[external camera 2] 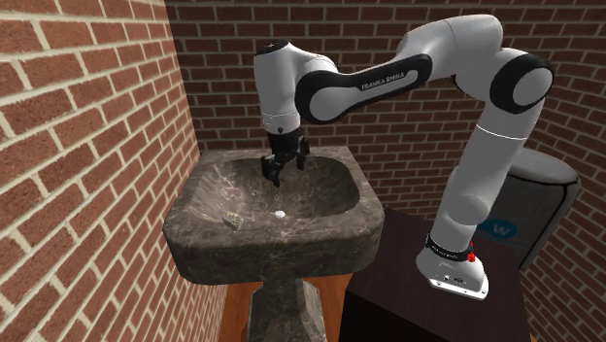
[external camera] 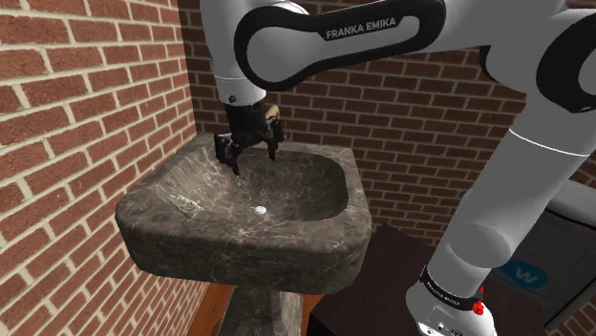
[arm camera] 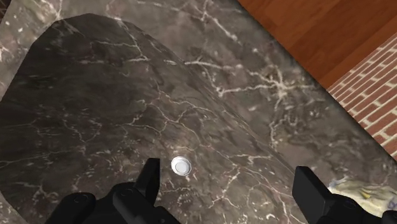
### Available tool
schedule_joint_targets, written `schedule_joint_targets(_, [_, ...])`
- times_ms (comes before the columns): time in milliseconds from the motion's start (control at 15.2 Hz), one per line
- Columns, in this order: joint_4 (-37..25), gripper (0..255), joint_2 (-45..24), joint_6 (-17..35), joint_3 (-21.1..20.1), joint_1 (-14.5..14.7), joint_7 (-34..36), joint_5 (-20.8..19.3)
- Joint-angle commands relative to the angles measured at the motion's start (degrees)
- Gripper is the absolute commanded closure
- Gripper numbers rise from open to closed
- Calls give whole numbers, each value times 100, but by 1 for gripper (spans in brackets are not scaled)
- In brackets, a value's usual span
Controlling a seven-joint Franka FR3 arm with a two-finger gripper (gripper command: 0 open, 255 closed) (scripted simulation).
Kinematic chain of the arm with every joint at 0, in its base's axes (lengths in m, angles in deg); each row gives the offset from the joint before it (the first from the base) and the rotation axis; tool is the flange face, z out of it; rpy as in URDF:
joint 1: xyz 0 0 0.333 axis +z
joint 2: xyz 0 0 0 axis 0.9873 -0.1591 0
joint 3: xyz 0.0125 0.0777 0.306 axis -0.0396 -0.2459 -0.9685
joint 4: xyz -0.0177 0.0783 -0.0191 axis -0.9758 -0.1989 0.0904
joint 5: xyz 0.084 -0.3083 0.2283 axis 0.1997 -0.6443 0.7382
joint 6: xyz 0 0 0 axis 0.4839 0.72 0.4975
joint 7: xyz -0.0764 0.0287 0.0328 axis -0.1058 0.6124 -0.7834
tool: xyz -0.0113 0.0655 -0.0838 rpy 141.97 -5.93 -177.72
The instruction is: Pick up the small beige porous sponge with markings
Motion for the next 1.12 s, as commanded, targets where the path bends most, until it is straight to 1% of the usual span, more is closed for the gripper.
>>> schedule_joint_targets(0, [-482,0,-608,-118,-186,74,541,-300])
schedule_joint_targets(198, [-1316,0,-1566,-387,-306,360,1254,-792])
schedule_joint_targets(396, [-2299,0,-2528,-746,-255,813,1829,-1241])
schedule_joint_targets(594, [-3503,0,-3506,-1196,-84,1381,2231,-1614])
schedule_joint_targets(726, [-4526,0,-4219,-1580,76,1826,2392,-1833])
schedule_joint_targets(792, [-5173,0,-4629,-1824,174,2089,2429,-1943])
schedule_joint_targets(858, [-5252,0,-4674,-1851,201,2127,2427,-1945])
schedule_joint_targets(1056, [-4905,0,-4620,-1583,190,2029,2485,-1923])
